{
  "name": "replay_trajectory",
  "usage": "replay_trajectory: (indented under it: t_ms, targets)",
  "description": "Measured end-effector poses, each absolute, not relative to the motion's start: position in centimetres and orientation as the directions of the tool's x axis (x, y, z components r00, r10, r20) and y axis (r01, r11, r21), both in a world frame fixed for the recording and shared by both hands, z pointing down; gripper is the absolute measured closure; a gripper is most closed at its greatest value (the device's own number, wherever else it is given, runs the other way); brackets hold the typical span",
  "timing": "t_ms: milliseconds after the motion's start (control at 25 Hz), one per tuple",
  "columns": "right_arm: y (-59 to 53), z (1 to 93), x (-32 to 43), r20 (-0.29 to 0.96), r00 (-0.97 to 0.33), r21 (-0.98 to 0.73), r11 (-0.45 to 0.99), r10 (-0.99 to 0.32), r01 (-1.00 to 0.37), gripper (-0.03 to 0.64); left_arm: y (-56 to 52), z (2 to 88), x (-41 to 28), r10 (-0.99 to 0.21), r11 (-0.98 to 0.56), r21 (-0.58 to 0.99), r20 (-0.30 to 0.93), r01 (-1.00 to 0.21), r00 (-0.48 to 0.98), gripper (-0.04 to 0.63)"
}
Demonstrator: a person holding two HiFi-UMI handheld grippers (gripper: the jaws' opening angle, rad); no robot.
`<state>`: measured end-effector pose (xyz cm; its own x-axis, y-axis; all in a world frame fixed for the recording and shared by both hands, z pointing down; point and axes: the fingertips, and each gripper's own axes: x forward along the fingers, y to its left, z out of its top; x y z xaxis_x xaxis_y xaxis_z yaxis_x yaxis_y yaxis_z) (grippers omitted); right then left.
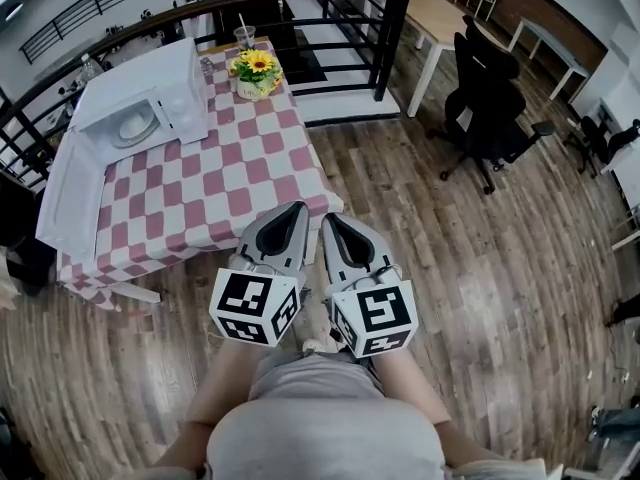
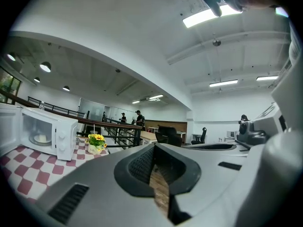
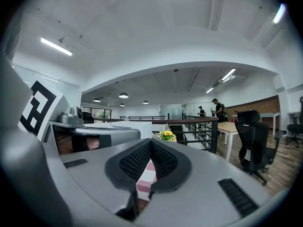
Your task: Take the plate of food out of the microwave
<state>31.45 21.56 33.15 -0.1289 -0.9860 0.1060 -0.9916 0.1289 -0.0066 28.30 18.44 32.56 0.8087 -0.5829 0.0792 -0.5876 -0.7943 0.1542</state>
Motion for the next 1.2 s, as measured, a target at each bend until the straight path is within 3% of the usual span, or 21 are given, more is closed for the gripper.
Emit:
replay_trajectory:
  t_ms: [1200]
  targets:
    - [7.9,33.3,18.7,0.097,-0.182,-0.02,0.181,-0.979,-0.983,0.594,4.4,32.6,14.9,-0.642,-0.744,0.165,0.092,-0.648,0.761,0.594]
